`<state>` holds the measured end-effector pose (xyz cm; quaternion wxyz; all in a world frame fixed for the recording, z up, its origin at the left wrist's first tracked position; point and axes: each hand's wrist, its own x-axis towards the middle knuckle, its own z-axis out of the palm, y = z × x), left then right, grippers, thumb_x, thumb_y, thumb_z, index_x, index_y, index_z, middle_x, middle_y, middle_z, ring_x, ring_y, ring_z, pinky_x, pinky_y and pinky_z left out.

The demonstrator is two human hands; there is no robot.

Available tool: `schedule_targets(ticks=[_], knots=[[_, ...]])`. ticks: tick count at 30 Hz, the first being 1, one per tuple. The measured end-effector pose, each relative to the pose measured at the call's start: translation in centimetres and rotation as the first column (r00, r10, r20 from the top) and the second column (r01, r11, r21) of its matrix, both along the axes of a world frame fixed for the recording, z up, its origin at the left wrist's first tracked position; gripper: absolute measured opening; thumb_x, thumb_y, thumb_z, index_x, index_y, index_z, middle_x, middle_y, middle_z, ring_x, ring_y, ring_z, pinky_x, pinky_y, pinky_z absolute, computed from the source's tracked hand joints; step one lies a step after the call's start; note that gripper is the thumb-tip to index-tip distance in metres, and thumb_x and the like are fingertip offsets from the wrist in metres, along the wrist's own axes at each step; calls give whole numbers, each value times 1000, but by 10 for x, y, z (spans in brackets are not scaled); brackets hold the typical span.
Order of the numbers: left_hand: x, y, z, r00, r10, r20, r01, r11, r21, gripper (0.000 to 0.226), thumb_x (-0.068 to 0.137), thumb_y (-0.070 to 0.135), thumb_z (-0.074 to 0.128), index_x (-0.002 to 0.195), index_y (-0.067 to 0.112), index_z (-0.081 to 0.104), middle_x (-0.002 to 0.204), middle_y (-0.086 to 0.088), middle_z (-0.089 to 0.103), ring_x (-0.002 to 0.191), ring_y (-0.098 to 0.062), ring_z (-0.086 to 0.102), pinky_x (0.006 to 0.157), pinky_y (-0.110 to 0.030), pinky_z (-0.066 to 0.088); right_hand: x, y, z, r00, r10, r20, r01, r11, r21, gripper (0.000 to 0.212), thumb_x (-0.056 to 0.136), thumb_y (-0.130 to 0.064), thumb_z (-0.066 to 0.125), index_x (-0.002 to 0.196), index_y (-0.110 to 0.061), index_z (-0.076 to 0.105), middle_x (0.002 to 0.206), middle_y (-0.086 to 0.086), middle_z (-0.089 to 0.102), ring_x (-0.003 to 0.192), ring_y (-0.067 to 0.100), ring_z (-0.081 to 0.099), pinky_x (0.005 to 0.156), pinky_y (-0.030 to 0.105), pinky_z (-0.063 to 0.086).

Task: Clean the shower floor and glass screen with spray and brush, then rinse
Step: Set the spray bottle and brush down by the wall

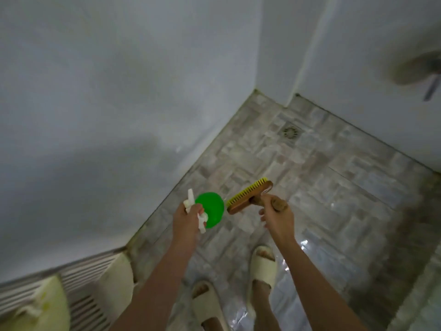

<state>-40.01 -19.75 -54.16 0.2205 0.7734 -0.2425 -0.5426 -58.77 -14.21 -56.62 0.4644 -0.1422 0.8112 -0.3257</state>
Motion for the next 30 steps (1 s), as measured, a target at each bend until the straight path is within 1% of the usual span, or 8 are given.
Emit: schedule_targets(ticks=[7,11,15,17,20,22,28,30], knots=[[113,7,-92,969,245,36,-245,969,-18,6,91,17,63,89,11,62,86,-8,63,77,-24,61,73,-40,51,101,-61,-74,922,386,-40,-386,904,-181,14,90,-43,58,87,-31,65,70,-1,69,68,19,66,68,45,56],[156,3,-141,941,336,24,-336,941,-33,30,90,19,62,112,-3,63,97,-18,64,86,-27,62,83,-46,54,150,-99,-127,801,594,-78,-597,783,-173,4,88,-37,64,85,-38,61,89,5,72,86,26,68,77,45,55],[184,-3,-180,938,346,26,-344,936,-78,40,93,20,61,124,-6,58,98,-12,60,88,-25,59,85,-44,53,186,-131,-171,679,727,-106,-734,674,-80,23,89,-31,61,107,-16,61,105,17,67,91,33,63,81,48,55],[198,-7,-201,931,364,6,-363,929,-74,37,93,20,61,121,-4,60,97,-13,60,88,-26,59,89,-47,54,205,-143,-186,615,777,-135,-786,617,-32,25,89,-25,58,107,-8,61,99,15,67,85,29,63,78,47,56],[208,-15,-220,920,390,-38,-391,918,-60,13,93,17,62,99,5,63,95,-15,60,84,-26,59,89,-50,54,227,-154,-201,532,820,-212,-834,550,34,29,90,-36,59,103,-11,61,90,6,66,83,25,63,77,41,54],[212,-20,-226,914,402,-50,-404,913,-55,9,93,15,62,99,9,61,94,-14,60,78,-24,59,88,-49,54,239,-160,-206,474,841,-261,-863,503,51,31,91,-40,57,103,-11,60,91,6,66,85,23,63,78,37,52],[223,-37,-233,924,381,-30,-382,920,-84,30,96,14,59,124,1,58,87,-5,55,76,-18,56,85,-47,57,262,-185,-207,542,820,-184,-836,549,-20,32,94,-31,54,117,-9,56,102,10,69,97,25,64,88,41,51],[226,-40,-231,930,367,5,-366,928,-70,34,97,15,57,129,4,56,96,-7,56,85,-22,57,87,-47,55,263,-191,-201,523,838,-155,-849,529,-6,35,94,-24,53,124,-8,52,105,11,65,96,26,61,87,43,51]])
